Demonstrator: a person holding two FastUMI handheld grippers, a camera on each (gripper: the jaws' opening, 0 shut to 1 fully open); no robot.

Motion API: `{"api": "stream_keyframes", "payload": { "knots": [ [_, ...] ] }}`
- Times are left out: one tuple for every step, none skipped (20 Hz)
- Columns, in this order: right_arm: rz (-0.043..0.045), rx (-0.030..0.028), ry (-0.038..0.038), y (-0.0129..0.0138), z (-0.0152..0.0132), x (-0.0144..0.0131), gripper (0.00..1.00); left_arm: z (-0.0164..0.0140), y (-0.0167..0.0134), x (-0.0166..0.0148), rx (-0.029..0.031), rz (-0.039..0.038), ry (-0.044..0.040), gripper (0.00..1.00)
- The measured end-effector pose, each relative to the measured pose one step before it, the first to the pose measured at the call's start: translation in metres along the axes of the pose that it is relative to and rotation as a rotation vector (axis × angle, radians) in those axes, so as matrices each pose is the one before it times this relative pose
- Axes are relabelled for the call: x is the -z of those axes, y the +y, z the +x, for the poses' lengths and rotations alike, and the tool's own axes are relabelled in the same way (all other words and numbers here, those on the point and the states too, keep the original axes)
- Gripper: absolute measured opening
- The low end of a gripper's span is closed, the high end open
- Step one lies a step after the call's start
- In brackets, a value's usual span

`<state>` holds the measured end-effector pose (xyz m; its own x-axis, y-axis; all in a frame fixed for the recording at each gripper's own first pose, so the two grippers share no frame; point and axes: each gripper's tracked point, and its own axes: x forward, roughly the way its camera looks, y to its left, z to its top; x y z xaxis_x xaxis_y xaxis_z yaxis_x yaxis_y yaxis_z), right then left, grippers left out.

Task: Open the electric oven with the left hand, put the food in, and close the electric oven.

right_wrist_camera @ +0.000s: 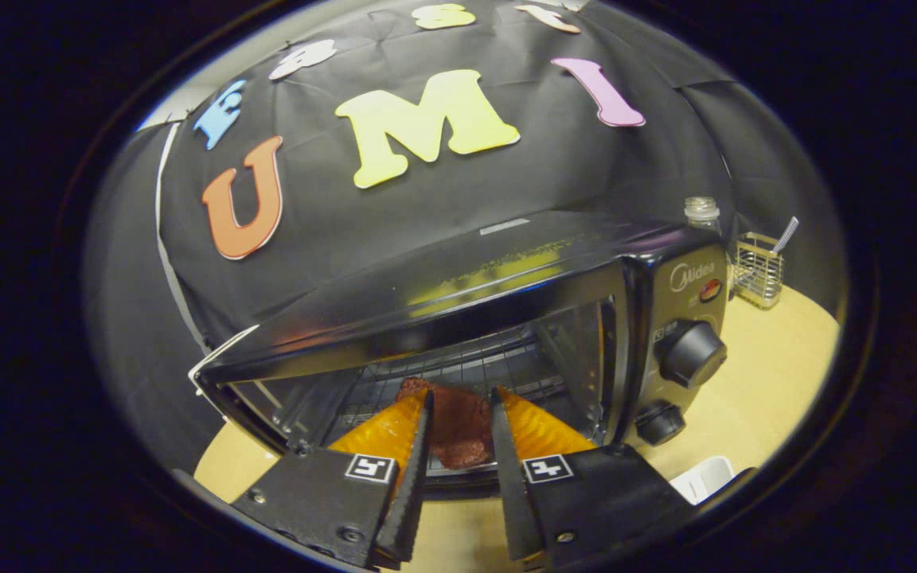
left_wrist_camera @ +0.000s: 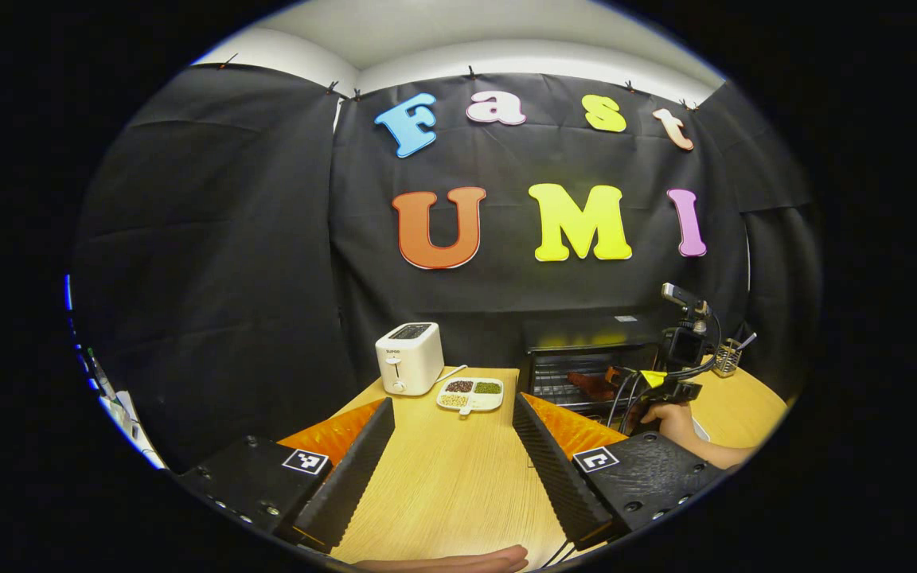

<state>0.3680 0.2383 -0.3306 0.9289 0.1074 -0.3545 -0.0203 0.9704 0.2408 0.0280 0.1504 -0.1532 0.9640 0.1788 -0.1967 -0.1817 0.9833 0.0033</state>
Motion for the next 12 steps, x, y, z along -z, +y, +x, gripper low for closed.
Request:
{"api": "stream_keyframes", "payload": {
  "knots": [
    [-0.00981,-0.00643,0.00214,-0.00054,-0.00632,0.00023,0.48,-0.00033,-0.00103,-0.0016,0.00116,-0.00094,-0.00457,0.96],
    [-0.00825,-0.00934,0.00982,0.00065,-0.0085,0.00133,0.53,-0.00101,-0.00167,-0.00069,0.00253,-0.00158,0.00002,0.96],
    [-0.01008,-0.0143,0.01032,-0.00091,-0.0098,0.00315,0.56,-0.00101,-0.00064,-0.00073,0.00077,-0.00261,-0.00508,0.96],
    [-0.00406,-0.01152,0.00415,-0.00051,-0.00842,0.00171,0.6,-0.00063,-0.00172,-0.00086,0.00204,-0.00151,-0.00119,0.96],
    [-0.00418,-0.01483,-0.00093,0.00076,-0.00952,-0.00029,0.61,0.00008,-0.00297,0.00177,0.00434,-0.00093,0.00497,0.96],
    [-0.00471,-0.01272,-0.00114,-0.00051,-0.01283,-0.00021,0.61,-0.00091,-0.00258,-0.00026,0.003,0.00025,-0.00158,0.95],
    [-0.00753,-0.01281,-0.00426,0.00053,-0.00903,-0.00119,0.66,-0.0002,-0.00216,-0.0008,0.00419,0.00077,-0.0011,0.96],
    [-0.01213,-0.01178,-0.00378,-0.00017,-0.00911,-0.00082,0.78,-0.00055,-0.00271,0.00051,0.00417,-0.00064,-0.00045,0.96],
    [-0.01065,-0.01413,-0.00592,0.00062,-0.01013,-0.00121,0.8,-0.00075,-0.00276,0.00052,0.00577,-0.00144,-0.00002,0.95],
    [-0.01138,-0.0245,-0.00184,0.00068,-0.01063,-0.00152,0.83,0.0003,-0.00286,0.00065,0.00502,-0.00252,-0.00069,0.95],
    [-0.00594,-0.01679,-0.00433,0.00139,-0.00922,-0.00255,0.84,-0.00026,-0.00231,0.00235,0.00586,-0.00285,0.00311,0.95],
    [-0.00612,-0.01503,-0.00631,0.00144,-0.01114,-0.0043,0.95,0.00069,-0.00359,0.00199,0.00888,-0.0018,0.00249,0.95]
  ]
}}
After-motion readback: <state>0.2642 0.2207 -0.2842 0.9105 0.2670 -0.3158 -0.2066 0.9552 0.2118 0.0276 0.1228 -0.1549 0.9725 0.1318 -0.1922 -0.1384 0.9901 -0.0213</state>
